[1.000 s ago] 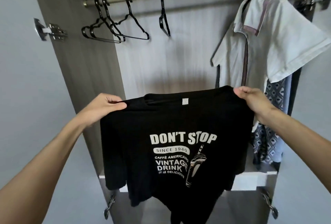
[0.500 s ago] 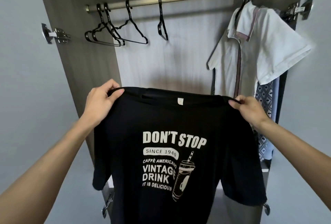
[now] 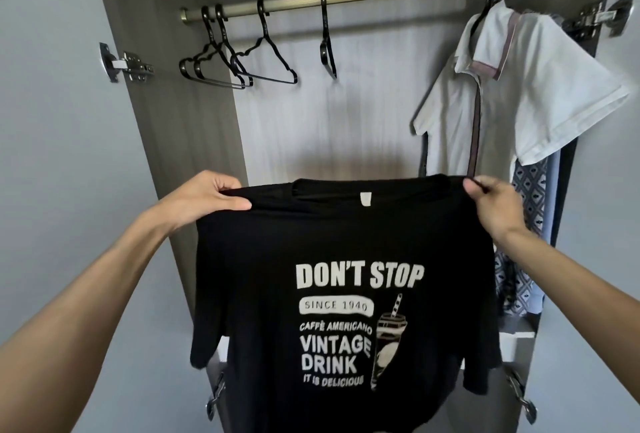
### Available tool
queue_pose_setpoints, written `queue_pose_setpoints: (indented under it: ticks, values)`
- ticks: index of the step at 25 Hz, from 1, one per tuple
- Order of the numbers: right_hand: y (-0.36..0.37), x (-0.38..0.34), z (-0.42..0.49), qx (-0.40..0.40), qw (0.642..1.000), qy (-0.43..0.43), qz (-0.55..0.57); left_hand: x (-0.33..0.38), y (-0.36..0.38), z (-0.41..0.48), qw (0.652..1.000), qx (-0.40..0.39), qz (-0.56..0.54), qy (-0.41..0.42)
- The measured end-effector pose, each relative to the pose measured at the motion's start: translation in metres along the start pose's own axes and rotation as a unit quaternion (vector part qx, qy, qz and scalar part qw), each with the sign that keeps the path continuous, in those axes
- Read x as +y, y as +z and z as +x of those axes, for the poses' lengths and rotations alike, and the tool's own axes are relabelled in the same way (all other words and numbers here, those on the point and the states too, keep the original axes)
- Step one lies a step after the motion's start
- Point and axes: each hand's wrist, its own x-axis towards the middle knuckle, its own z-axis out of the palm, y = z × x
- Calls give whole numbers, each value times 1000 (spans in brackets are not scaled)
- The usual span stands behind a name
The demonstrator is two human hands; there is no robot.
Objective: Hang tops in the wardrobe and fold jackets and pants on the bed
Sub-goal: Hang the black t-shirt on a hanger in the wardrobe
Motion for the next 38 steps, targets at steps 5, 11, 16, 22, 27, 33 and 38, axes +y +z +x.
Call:
queue_pose_setpoints:
  ticks: [5,11,16,22,27,33,38]
  values:
    - [3,-56,-9,258,943,-194,-81,7,4,13,884,444,11,147]
    - [-2,-23,-10,197,889,-302,-282,5,52,11,802,574,165,6]
    - [11,-22,10,171,949,-105,-245,8,65,45,787,575,219,54]
    - [81,28,90,134,937,-188,-263,-76,47,157,778,522,330,117]
    - [188,149,161,-91,854,-236,-454,-218,103,286,877,256,405,34]
    - [248,234,192,-177,880,-225,-380,-322,156,349,898,233,372,-19]
    - [303,319,185,-280,858,-173,-394,-387,211,376,908,53,406,-92]
